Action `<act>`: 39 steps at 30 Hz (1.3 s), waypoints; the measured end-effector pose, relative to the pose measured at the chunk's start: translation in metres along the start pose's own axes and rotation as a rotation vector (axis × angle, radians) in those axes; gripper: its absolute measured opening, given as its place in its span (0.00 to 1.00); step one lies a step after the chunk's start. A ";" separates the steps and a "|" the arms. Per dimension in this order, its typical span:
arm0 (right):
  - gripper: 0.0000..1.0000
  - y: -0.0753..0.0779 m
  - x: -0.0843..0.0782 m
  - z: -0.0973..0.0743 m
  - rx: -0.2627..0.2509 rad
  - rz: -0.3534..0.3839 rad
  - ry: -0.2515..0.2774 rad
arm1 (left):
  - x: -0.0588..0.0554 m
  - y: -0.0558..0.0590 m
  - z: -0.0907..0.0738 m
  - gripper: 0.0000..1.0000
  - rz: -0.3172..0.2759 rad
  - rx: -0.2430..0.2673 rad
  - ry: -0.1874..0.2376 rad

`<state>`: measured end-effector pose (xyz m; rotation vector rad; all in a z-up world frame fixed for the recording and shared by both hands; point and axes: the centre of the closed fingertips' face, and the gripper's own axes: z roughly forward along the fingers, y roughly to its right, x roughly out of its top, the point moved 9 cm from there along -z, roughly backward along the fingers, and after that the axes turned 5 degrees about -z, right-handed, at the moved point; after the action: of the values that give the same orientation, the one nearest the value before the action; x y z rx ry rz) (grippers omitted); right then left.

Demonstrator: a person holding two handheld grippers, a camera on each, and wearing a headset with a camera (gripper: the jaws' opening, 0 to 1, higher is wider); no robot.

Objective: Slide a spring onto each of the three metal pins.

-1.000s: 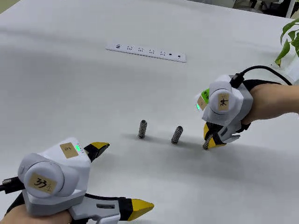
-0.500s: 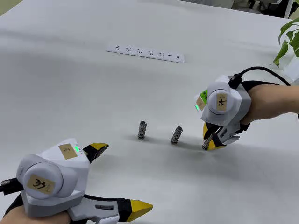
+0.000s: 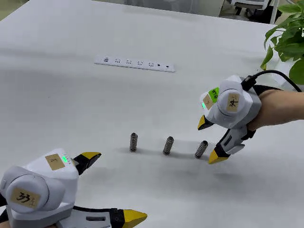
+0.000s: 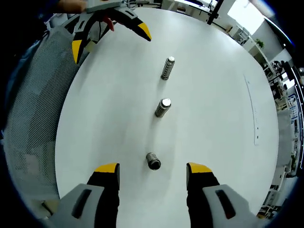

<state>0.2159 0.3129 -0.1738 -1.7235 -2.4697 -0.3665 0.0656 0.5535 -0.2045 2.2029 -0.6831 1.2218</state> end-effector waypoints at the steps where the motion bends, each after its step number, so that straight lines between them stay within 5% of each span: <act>1: 0.60 -0.003 0.000 -0.002 -0.007 0.007 0.011 | 0.001 0.000 -0.001 0.99 -0.005 0.000 0.004; 12: 0.80 -0.034 -0.008 -0.021 -0.106 0.136 0.159 | 0.003 -0.005 -0.004 1.00 0.005 0.011 -0.014; 24: 0.99 -0.082 -0.023 -0.023 -0.220 0.427 0.372 | 0.002 -0.008 -0.005 1.00 0.024 0.014 -0.042; 39: 0.99 -0.130 -0.038 -0.024 -0.304 0.660 0.496 | 0.004 -0.010 -0.008 1.00 0.024 0.023 -0.045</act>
<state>0.1062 0.2300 -0.1767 -2.1032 -1.4647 -0.9726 0.0693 0.5654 -0.1996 2.2533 -0.7186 1.2004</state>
